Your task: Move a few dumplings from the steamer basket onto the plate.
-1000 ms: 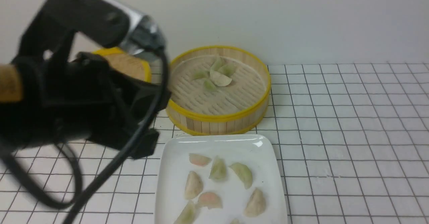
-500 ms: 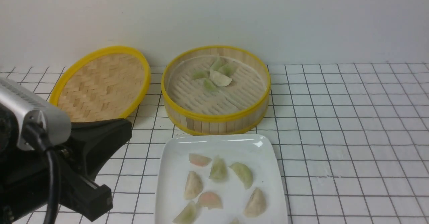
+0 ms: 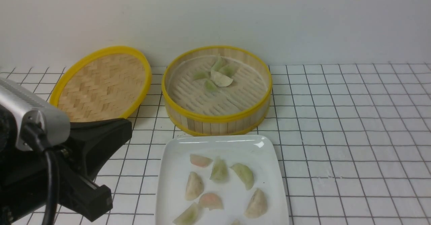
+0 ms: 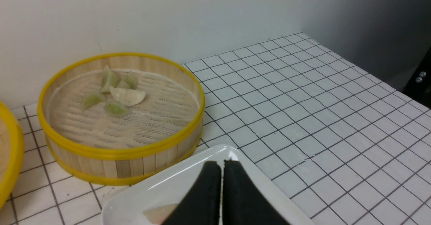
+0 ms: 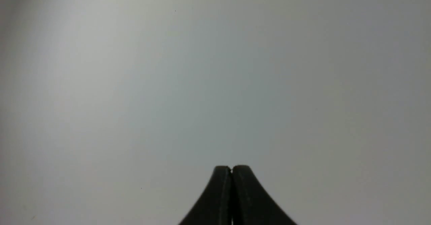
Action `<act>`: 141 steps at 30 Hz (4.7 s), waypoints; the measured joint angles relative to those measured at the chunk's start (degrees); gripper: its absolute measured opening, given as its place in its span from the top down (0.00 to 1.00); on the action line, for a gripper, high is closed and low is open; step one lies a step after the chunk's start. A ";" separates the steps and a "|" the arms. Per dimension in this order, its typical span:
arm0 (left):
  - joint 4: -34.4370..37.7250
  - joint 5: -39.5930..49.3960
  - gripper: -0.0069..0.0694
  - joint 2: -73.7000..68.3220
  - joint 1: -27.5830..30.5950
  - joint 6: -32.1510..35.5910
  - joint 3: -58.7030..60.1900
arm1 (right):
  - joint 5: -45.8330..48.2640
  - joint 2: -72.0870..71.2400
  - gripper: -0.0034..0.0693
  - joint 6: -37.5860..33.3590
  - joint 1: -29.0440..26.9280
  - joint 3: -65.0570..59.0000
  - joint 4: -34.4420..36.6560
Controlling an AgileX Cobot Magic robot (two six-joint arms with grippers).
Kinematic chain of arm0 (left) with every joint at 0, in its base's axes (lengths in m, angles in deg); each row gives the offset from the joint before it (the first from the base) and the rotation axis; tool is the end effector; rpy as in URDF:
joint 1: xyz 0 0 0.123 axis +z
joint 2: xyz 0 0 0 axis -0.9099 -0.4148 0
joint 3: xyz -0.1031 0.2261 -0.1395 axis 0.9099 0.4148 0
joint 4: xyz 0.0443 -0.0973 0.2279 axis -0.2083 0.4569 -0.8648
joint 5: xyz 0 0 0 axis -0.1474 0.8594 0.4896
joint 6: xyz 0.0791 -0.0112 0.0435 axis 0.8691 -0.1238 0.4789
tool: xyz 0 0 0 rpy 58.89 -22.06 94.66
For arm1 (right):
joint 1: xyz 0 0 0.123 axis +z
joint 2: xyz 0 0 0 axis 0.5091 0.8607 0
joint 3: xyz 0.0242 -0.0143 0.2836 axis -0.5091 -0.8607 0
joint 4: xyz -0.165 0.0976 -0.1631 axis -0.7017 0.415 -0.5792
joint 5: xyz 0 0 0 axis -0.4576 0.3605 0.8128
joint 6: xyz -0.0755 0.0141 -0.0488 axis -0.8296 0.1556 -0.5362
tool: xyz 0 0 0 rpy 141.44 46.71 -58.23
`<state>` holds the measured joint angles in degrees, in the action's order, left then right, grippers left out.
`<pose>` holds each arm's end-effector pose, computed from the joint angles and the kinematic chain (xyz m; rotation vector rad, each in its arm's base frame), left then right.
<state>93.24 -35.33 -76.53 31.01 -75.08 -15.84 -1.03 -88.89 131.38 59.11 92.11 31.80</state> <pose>0.1164 -0.0874 0.3280 0.4533 1.8053 -0.5970 -0.0036 -0.0248 0.3632 -0.0445 1.1201 0.3765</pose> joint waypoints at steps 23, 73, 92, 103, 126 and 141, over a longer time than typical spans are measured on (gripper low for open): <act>-15.58 6.70 0.92 35.44 28.66 -5.06 24.41 | -0.36 -0.06 0.97 -0.06 0.00 0.00 0.00; -13.42 8.11 0.92 40.00 33.76 -4.68 35.13 | 6.58 -0.11 0.97 -45.52 0.80 0.00 46.33; -13.42 8.11 0.92 40.00 33.76 -4.68 35.13 | 12.05 -0.11 0.97 -49.74 -19.35 -18.21 50.63; -13.41 8.11 0.92 40.00 33.76 -4.68 35.13 | 7.21 0.05 0.97 -49.80 -29.08 -31.43 50.61; -13.41 8.11 0.92 40.00 33.76 -4.68 35.13 | 6.99 0.05 0.97 -50.01 -29.08 -31.49 50.61; -13.41 8.11 0.92 40.00 33.76 -4.68 35.13 | 6.99 0.05 0.97 -50.01 -29.08 -31.49 50.61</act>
<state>79.83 -27.23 -36.53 64.77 -79.77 19.29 5.96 -88.84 81.37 30.03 60.62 82.40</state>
